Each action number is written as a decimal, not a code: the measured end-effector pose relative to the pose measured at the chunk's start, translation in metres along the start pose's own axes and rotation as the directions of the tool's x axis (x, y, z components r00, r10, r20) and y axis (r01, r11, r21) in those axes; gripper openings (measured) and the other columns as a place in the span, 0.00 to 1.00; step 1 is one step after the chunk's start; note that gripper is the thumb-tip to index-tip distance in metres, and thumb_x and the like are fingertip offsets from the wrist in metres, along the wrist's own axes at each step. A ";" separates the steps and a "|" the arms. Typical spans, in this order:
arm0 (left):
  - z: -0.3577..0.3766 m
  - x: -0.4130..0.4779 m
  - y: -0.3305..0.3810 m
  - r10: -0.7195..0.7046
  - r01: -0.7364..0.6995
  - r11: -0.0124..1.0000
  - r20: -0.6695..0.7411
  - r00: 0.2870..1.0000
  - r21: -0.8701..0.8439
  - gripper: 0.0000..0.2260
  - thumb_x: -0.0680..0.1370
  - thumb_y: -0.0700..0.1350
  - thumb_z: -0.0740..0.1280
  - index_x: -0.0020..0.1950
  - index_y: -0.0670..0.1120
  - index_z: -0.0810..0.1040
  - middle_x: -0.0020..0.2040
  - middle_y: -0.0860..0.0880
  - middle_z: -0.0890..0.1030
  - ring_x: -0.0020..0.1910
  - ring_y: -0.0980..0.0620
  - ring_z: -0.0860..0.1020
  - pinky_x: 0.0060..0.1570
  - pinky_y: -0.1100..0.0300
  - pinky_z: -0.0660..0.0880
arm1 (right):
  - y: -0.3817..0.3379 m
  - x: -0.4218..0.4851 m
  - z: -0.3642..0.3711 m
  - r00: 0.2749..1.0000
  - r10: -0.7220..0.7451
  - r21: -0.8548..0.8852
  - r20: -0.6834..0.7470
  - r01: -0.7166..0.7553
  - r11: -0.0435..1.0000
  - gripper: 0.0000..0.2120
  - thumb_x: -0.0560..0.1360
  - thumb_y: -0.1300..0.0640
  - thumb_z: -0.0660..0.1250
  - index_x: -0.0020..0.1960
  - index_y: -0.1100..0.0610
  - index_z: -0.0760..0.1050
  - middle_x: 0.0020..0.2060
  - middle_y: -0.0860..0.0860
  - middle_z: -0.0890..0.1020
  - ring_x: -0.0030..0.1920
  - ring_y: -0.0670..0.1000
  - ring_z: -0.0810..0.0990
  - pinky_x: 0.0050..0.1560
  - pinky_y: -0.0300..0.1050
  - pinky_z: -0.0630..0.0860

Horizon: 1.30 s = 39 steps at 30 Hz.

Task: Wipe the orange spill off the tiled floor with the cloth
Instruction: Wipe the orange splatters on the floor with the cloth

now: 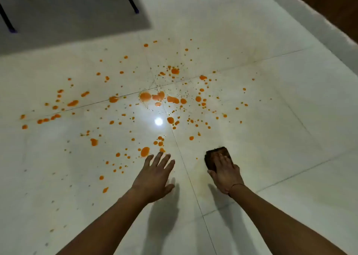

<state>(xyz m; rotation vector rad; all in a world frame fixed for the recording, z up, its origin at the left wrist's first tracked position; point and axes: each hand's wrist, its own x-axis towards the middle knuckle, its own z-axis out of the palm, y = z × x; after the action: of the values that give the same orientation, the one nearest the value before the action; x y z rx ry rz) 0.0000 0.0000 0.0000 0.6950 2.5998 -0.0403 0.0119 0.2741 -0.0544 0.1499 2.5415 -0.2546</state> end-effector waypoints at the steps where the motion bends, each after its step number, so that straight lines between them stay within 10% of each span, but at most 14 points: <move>1: 0.022 0.015 -0.005 0.048 -0.048 0.999 -0.021 0.999 0.013 0.35 0.77 0.63 0.58 0.78 0.47 0.55 0.80 0.44 0.54 0.78 0.41 0.49 0.74 0.42 0.46 | 0.009 0.016 0.018 0.999 -0.049 -0.059 -0.015 0.048 0.997 0.33 0.80 0.39 0.45 0.80 0.54 0.47 0.79 0.53 0.51 0.78 0.54 0.49 0.72 0.54 0.56; 10: 0.103 0.080 -0.049 0.334 -0.273 0.922 -0.205 0.920 0.275 0.40 0.70 0.71 0.59 0.75 0.48 0.63 0.78 0.44 0.60 0.76 0.41 0.58 0.74 0.42 0.49 | -0.010 0.094 0.072 0.896 -0.236 -0.098 -0.376 0.215 0.972 0.32 0.78 0.41 0.49 0.80 0.51 0.53 0.79 0.53 0.56 0.78 0.53 0.52 0.74 0.55 0.48; 17: 0.109 0.017 -0.101 0.070 -0.044 0.989 -0.184 0.980 0.138 0.41 0.71 0.72 0.57 0.76 0.46 0.63 0.78 0.44 0.60 0.77 0.41 0.57 0.71 0.42 0.52 | -0.043 -0.001 0.140 0.834 -0.477 -0.135 -0.278 0.458 0.879 0.32 0.77 0.41 0.54 0.79 0.48 0.53 0.78 0.50 0.54 0.78 0.53 0.55 0.73 0.54 0.52; 22: 0.141 -0.043 -0.124 -0.107 0.120 0.991 -0.198 0.974 0.058 0.41 0.71 0.73 0.57 0.75 0.46 0.66 0.77 0.45 0.62 0.76 0.41 0.61 0.70 0.43 0.54 | -0.121 0.067 0.117 0.894 -0.255 -0.034 -0.368 0.262 0.965 0.33 0.77 0.40 0.47 0.80 0.50 0.50 0.79 0.54 0.53 0.79 0.55 0.50 0.74 0.57 0.52; 29: 0.174 -0.116 -0.142 -0.409 0.377 0.911 -0.251 0.877 -0.164 0.40 0.73 0.73 0.53 0.75 0.46 0.65 0.78 0.46 0.61 0.76 0.43 0.58 0.71 0.44 0.55 | -0.108 -0.004 0.158 0.687 -0.713 -0.253 -0.141 0.672 0.697 0.36 0.76 0.40 0.57 0.80 0.46 0.48 0.78 0.50 0.56 0.77 0.52 0.57 0.71 0.53 0.55; 34: 0.206 -0.160 -0.150 -0.516 0.466 0.851 -0.222 0.828 -0.240 0.40 0.73 0.73 0.54 0.75 0.47 0.64 0.78 0.47 0.60 0.77 0.43 0.57 0.72 0.44 0.53 | -0.197 0.057 0.136 0.788 -0.560 -0.180 -0.256 0.530 0.829 0.33 0.76 0.40 0.48 0.80 0.48 0.50 0.79 0.50 0.51 0.79 0.53 0.50 0.73 0.55 0.53; 39: 0.224 -0.191 -0.167 -0.611 0.561 0.787 -0.200 0.766 -0.258 0.39 0.73 0.72 0.54 0.74 0.45 0.67 0.76 0.46 0.64 0.76 0.42 0.59 0.71 0.43 0.53 | -0.228 -0.008 0.192 0.544 -0.839 -0.287 -0.024 0.800 0.527 0.32 0.78 0.42 0.55 0.80 0.46 0.50 0.79 0.50 0.54 0.79 0.52 0.52 0.73 0.52 0.51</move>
<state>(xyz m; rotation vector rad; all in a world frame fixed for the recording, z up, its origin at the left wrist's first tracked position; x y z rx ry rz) 0.1604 -0.2666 -0.1344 -0.2308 2.9346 0.1106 0.0841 0.0103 -0.1727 -1.2343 2.5730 -0.2834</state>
